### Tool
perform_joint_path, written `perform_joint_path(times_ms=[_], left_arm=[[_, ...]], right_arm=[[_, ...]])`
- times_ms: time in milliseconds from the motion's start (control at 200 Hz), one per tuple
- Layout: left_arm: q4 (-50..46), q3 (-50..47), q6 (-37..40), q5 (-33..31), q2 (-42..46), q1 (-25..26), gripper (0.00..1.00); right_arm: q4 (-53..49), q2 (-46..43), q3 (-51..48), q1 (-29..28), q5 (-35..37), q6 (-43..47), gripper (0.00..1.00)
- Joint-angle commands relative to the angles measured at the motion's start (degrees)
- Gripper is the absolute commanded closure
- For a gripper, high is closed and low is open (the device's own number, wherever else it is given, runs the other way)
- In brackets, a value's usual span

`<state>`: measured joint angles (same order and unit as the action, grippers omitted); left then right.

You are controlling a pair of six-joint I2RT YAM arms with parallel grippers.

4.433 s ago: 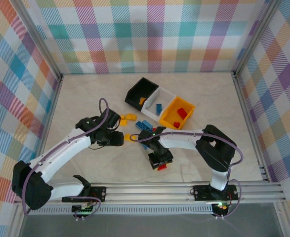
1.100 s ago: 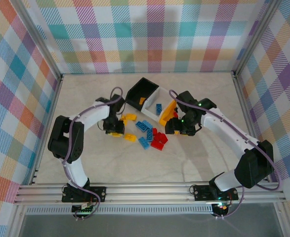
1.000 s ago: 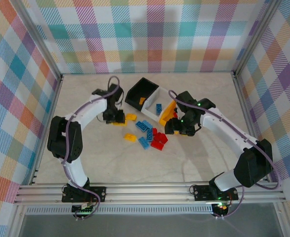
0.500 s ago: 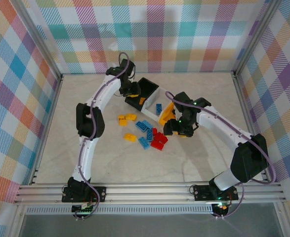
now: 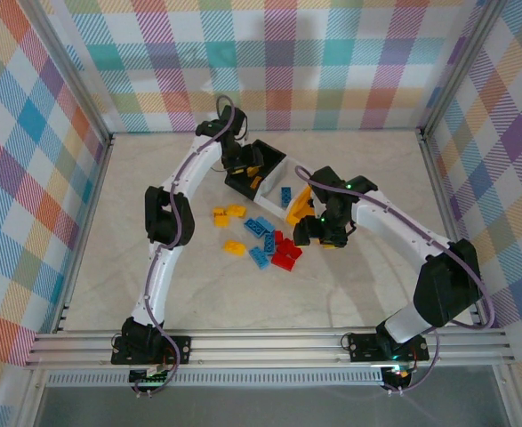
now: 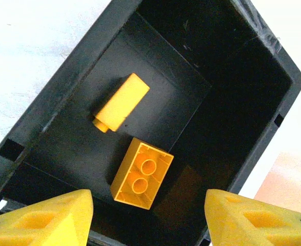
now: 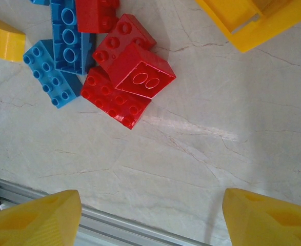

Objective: Sort the legos into containers by color

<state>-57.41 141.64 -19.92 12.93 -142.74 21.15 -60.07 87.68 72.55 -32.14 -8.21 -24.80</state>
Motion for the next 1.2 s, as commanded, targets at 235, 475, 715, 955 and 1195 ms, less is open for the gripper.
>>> perform_joint_path(times_ms=[235,475,715,955,1195], left_arm=[[0.83,-31.69,3.40,-5.41,27.34,1.27,0.39],[4.93,-57.92,1.04,-5.61,45.29,1.27,0.38],[5.00,-69.29,-0.45,-7.12,55.77,1.06,0.37],[4.57,-70.84,0.02,-6.79,57.11,0.57,0.37],[4.60,-70.14,1.13,-5.66,54.99,-0.22,0.37]], right_arm=[[2.47,3.92,-2.90,-6.23,-1.69,1.80,0.26],[7.10,9.71,-3.01,-7.50,-2.14,6.56,0.27],[7.56,16.68,2.21,-6.94,4.95,9.46,0.26],[8.35,21.66,7.21,-4.87,7.54,12.88,0.25],[8.57,25.42,9.54,-4.68,5.93,15.01,0.28]])
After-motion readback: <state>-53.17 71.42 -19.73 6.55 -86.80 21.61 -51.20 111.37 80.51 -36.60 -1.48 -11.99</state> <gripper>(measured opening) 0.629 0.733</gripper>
